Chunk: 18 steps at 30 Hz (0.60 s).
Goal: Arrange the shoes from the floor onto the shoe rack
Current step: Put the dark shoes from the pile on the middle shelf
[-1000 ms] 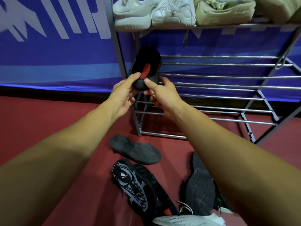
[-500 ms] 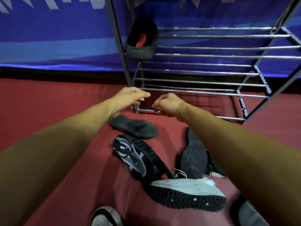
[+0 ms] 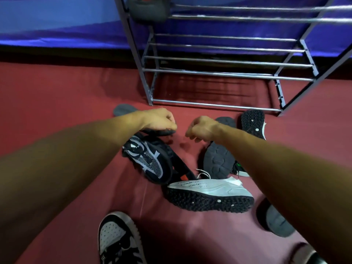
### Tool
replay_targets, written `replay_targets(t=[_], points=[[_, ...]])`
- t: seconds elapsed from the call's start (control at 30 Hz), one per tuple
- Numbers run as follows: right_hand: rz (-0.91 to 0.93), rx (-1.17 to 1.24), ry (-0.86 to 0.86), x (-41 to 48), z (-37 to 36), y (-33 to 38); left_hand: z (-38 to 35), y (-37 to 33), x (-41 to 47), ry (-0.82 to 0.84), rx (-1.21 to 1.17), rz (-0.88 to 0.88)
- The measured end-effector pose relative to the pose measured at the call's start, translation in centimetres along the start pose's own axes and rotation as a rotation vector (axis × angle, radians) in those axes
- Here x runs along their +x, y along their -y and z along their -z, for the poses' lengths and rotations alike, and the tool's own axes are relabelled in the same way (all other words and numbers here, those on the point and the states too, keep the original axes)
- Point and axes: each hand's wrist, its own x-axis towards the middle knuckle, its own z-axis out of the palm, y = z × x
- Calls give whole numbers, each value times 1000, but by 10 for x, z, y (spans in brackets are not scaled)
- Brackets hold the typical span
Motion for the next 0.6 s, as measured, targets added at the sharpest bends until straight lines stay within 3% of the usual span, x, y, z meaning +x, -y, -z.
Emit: replay_targets(t=[0.2,0.3,0.6], points=[[-42,-300,200,1,-50,-35,-47,19,13,180,402,-16],[-34,-352,274,3,-70,-44,-59,32,23,235,428,-23],[-8,-431,272,21,-85,-51,-64,39,48,275,545,-48]])
